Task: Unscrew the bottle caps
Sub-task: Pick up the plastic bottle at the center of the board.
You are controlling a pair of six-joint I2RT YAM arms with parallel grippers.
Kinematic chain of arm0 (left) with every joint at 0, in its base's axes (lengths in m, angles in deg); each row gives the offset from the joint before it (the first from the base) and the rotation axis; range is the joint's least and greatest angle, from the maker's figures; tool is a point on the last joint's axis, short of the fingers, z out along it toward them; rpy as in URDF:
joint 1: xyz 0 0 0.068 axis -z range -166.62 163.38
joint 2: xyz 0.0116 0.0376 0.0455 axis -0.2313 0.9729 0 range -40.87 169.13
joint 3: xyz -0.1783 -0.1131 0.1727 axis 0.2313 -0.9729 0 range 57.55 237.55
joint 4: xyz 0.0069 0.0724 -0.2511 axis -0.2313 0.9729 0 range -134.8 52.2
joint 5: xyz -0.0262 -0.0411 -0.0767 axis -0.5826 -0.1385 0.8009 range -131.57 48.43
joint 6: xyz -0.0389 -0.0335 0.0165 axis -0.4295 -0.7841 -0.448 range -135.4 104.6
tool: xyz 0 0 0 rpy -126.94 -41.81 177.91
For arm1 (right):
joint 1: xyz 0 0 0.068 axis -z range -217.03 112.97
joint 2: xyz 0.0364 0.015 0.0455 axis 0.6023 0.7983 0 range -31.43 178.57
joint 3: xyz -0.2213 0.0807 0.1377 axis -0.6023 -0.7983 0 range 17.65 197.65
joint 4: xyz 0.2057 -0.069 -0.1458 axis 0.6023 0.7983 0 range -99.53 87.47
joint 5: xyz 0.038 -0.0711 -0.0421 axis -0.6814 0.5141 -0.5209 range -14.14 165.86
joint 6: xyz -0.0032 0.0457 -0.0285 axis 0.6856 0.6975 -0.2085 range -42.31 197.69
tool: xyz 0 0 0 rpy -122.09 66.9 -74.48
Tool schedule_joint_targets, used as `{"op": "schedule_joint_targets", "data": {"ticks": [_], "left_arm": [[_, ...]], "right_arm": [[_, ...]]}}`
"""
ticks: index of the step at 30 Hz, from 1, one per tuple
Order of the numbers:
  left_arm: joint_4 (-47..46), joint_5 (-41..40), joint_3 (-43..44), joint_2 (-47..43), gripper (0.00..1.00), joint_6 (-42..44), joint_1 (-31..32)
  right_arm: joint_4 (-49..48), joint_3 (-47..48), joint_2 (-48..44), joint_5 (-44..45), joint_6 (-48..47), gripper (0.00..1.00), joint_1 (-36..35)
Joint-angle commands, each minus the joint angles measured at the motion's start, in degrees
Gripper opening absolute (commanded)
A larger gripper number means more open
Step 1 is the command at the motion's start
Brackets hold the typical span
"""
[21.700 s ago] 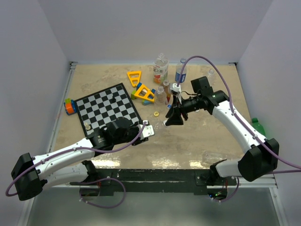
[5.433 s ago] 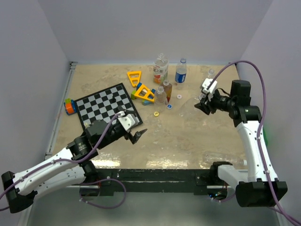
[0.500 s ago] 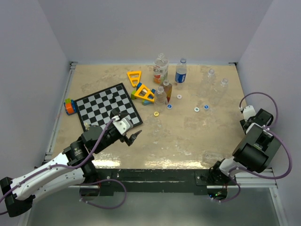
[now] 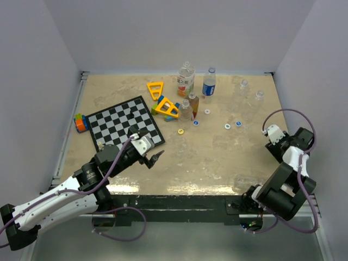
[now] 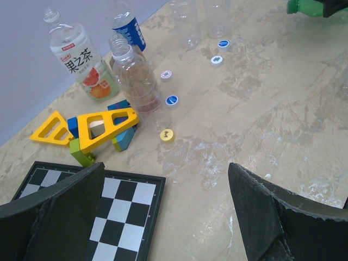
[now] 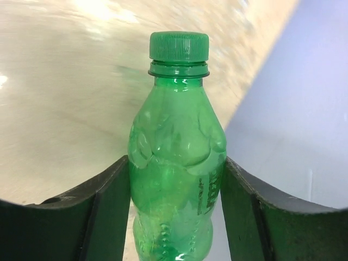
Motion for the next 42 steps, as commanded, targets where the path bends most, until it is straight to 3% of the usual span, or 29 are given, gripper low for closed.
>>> {"op": "schedule_joint_targets", "data": {"ticks": [1,4,13,23,27,31,35,40,42], "left_arm": [[-1.90,-0.18,-0.15,0.08,1.00,0.59,-0.12],[-1.90,-0.35,-0.32,0.17,1.00,0.59,-0.03],[-1.99,-0.18,-0.50,0.26,1.00,0.77,-0.12],[-2.08,-0.62,-0.59,0.52,1.00,0.86,-0.12],[-2.08,-0.70,-0.76,0.52,1.00,1.03,-0.12],[-2.08,-0.79,-0.76,0.61,1.00,0.94,-0.21],[-2.08,-0.71,-0.76,0.52,1.00,0.94,-0.12],[-2.16,-0.70,-0.85,0.52,1.00,1.03,-0.21],[-2.16,-0.70,-0.85,0.52,1.00,1.12,-0.21]], "right_arm": [[12.76,1.74,-3.62,-10.47,-12.34,0.47,-2.91],[15.85,1.83,-4.50,-12.15,-14.47,0.48,-7.91],[21.66,8.51,-2.67,-21.11,-8.32,0.47,-26.01],[14.54,6.84,2.87,-16.37,-2.08,0.51,-41.22],[12.70,6.49,5.50,-14.88,0.30,0.56,-44.31],[12.08,6.66,9.54,-13.12,2.05,0.69,-46.16],[11.38,7.10,13.33,-11.19,4.08,0.75,-46.95],[9.71,6.14,14.65,-8.64,4.96,0.76,-47.39],[9.71,5.79,14.30,-8.46,5.05,0.71,-47.39]]}}
